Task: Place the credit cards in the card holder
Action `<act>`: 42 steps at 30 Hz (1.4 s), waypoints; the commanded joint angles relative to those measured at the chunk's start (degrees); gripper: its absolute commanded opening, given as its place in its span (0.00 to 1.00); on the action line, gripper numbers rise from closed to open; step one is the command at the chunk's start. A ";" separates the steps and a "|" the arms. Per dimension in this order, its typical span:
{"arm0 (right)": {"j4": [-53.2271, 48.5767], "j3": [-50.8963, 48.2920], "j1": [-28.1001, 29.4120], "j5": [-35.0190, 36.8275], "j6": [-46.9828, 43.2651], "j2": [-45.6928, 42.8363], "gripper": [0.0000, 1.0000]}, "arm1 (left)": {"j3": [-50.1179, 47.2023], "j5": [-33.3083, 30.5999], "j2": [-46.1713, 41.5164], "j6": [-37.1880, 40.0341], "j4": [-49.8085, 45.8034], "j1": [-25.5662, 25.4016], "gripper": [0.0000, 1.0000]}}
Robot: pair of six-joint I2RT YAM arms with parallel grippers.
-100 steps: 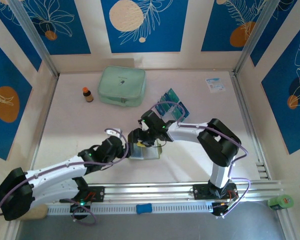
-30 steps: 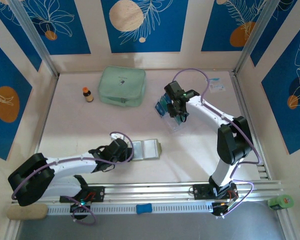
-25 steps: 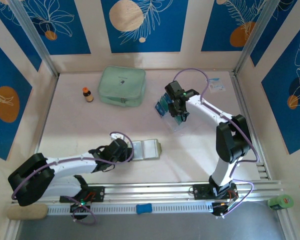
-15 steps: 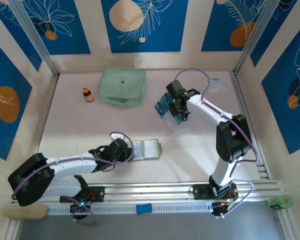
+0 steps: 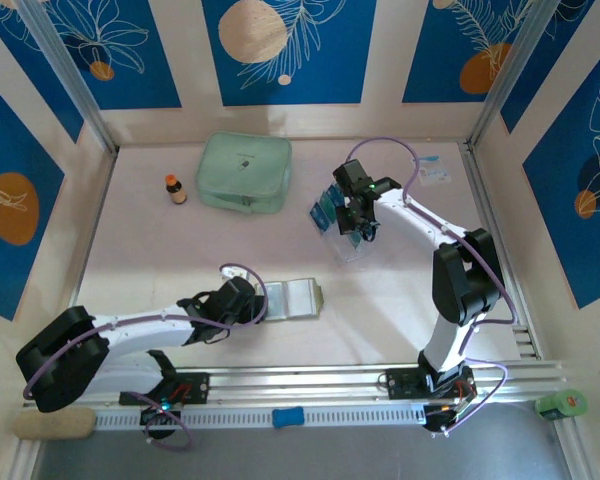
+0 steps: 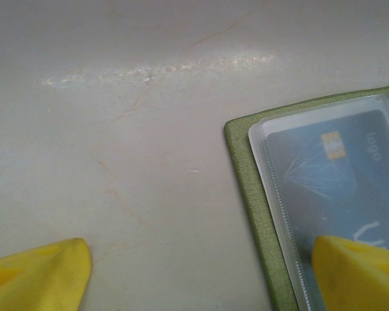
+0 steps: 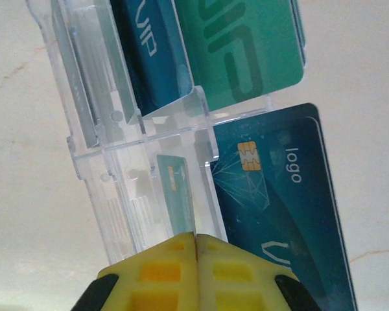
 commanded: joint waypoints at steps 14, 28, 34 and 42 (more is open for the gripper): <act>-1.13 3.24 1.29 -11.36 -0.72 -11.06 0.00 | 0.30 -0.21 -0.54 -0.15 -1.96 0.51 0.89; 24.96 -21.83 12.54 -28.28 25.22 -21.59 0.00 | 0.68 -1.21 -2.50 -0.05 -3.83 0.51 0.89; 33.79 -28.05 19.15 -26.53 31.54 -16.15 0.00 | 1.05 -1.14 -2.08 -0.07 -3.97 0.51 0.89; 38.43 -29.64 22.87 -24.45 34.87 -9.36 0.00 | 1.96 -1.07 -1.97 0.14 -4.79 0.51 0.89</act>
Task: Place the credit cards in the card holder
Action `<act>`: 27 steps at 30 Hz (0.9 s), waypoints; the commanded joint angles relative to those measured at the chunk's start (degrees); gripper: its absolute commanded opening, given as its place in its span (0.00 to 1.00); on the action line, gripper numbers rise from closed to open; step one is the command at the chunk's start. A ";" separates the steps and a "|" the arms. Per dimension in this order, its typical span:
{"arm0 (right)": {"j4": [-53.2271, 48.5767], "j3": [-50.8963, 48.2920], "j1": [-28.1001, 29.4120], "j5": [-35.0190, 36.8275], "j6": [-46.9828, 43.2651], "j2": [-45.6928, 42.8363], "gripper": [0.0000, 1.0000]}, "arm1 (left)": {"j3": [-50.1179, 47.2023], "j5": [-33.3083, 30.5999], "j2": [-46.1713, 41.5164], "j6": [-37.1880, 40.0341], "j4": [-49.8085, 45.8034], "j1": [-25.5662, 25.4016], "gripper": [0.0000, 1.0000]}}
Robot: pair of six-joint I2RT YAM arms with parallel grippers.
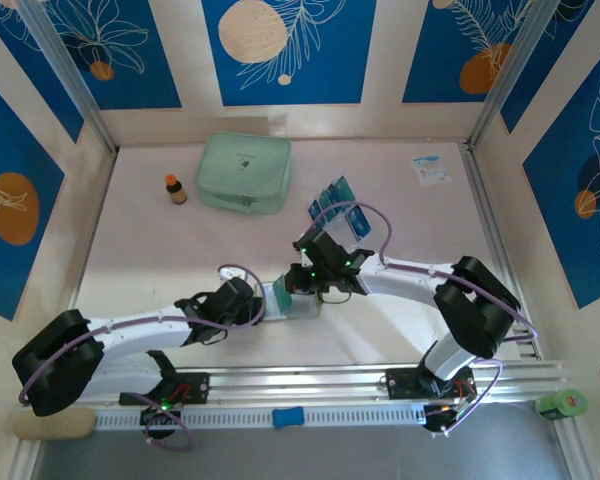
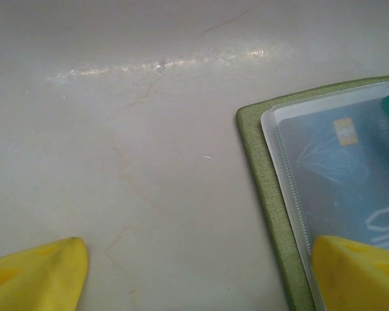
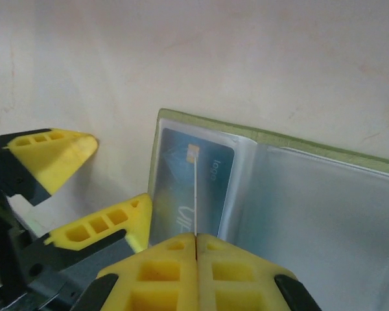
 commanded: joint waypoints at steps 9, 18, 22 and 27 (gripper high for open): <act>5.05 -1.04 0.31 -0.03 3.20 4.02 0.00 | 4.37 -0.14 -0.55 0.77 -2.63 0.47 0.89; 5.53 -0.96 0.31 -0.45 3.56 4.16 0.00 | 5.64 0.61 2.06 1.38 -1.91 0.51 0.89; 5.48 -1.02 -0.09 -0.83 3.67 3.73 0.00 | 4.86 0.61 3.64 1.16 -1.22 0.51 0.89; 5.65 -2.14 -1.73 -1.95 3.65 1.22 0.00 | 4.04 0.38 4.50 0.95 -0.94 0.51 0.89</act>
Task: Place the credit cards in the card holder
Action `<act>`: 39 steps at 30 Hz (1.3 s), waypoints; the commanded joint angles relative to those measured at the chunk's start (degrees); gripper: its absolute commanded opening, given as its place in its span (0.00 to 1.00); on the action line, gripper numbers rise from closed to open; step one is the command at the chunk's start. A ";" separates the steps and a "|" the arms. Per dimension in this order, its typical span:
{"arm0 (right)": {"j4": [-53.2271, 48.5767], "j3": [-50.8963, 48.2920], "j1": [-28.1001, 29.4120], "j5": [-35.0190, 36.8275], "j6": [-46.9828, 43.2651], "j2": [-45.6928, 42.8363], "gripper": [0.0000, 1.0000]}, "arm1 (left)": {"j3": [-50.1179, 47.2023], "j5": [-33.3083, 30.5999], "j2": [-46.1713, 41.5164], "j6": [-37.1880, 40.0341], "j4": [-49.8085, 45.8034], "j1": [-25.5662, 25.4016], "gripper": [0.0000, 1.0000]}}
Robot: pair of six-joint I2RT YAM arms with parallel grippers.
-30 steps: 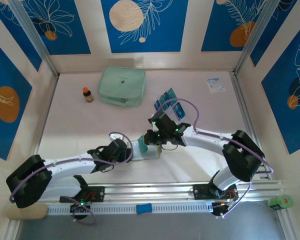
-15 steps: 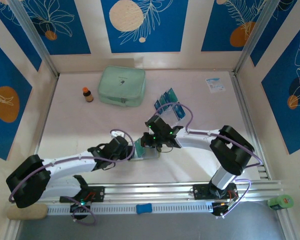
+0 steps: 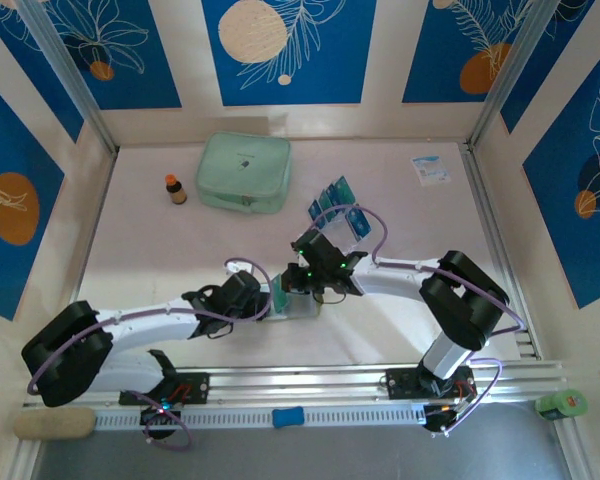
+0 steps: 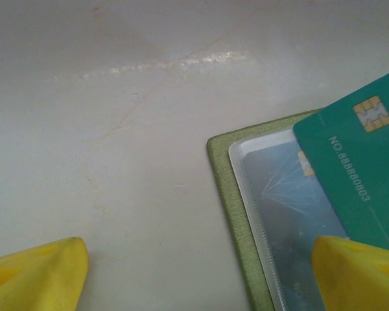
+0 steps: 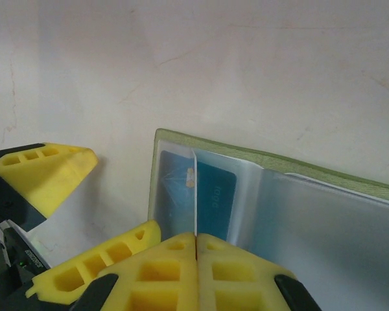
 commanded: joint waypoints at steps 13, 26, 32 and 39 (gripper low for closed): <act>8.94 -10.87 -6.26 -0.50 3.97 -11.57 0.00 | -0.81 -0.42 0.35 0.24 -0.70 0.47 0.89; 22.26 -17.58 -5.03 1.93 7.13 -11.15 0.00 | -1.19 -1.05 0.14 -0.55 -1.59 0.46 0.88; 24.10 -17.15 -4.00 2.28 7.63 -8.85 0.00 | -1.32 -1.41 -0.36 -0.57 -2.06 0.36 0.88; 25.67 -17.48 -3.29 2.79 8.30 -7.23 0.00 | -1.50 -1.41 -0.58 -0.70 -2.05 0.47 0.88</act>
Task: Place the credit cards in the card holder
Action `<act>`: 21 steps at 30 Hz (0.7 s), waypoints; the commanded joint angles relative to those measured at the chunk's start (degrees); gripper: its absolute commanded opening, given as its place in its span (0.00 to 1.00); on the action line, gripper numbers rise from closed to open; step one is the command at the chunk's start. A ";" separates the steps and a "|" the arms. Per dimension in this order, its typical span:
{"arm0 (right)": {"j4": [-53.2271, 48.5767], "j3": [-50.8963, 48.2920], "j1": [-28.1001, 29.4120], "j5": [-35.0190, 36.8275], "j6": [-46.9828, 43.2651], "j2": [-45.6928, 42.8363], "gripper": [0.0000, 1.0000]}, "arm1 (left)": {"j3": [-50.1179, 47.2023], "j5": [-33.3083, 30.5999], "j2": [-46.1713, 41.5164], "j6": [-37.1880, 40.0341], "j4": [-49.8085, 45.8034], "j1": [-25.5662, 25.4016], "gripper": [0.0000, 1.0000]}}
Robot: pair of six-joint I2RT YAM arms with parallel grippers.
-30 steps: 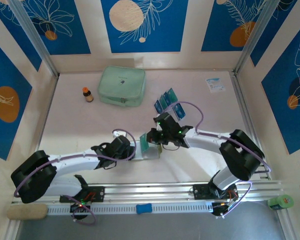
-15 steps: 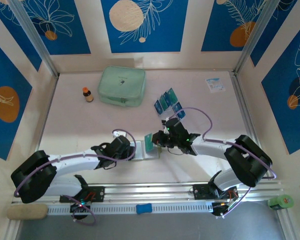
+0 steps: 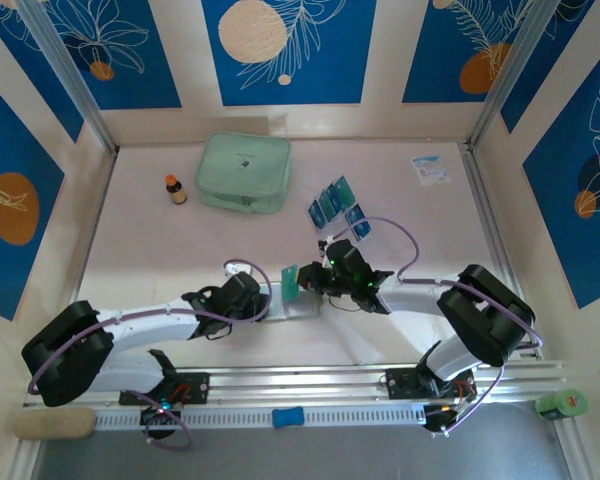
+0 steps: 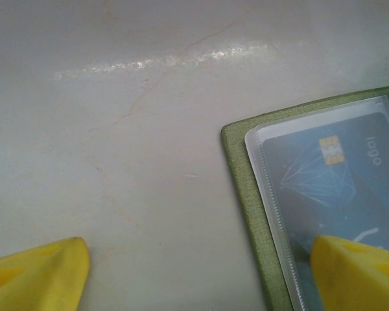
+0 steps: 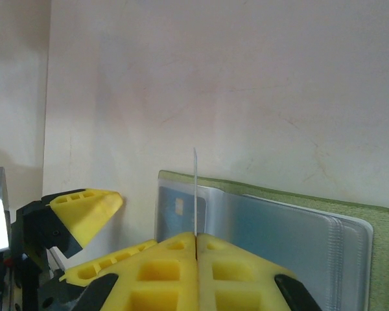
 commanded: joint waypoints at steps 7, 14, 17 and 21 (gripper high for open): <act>2.61 -0.77 0.99 1.49 1.06 1.47 0.00 | -1.13 -1.15 -1.04 -0.55 -1.52 0.48 0.88; 3.44 -1.59 1.76 2.27 1.64 2.09 0.00 | -1.22 -1.14 -1.12 -0.55 -1.38 0.43 0.88; 4.06 -2.24 2.14 2.76 1.88 2.02 0.00 | -1.13 -1.10 -1.05 -0.48 -1.37 0.43 0.88; 4.77 -3.17 2.51 3.50 2.23 1.75 0.00 | -1.14 -1.06 -1.16 -0.37 -1.47 0.45 0.88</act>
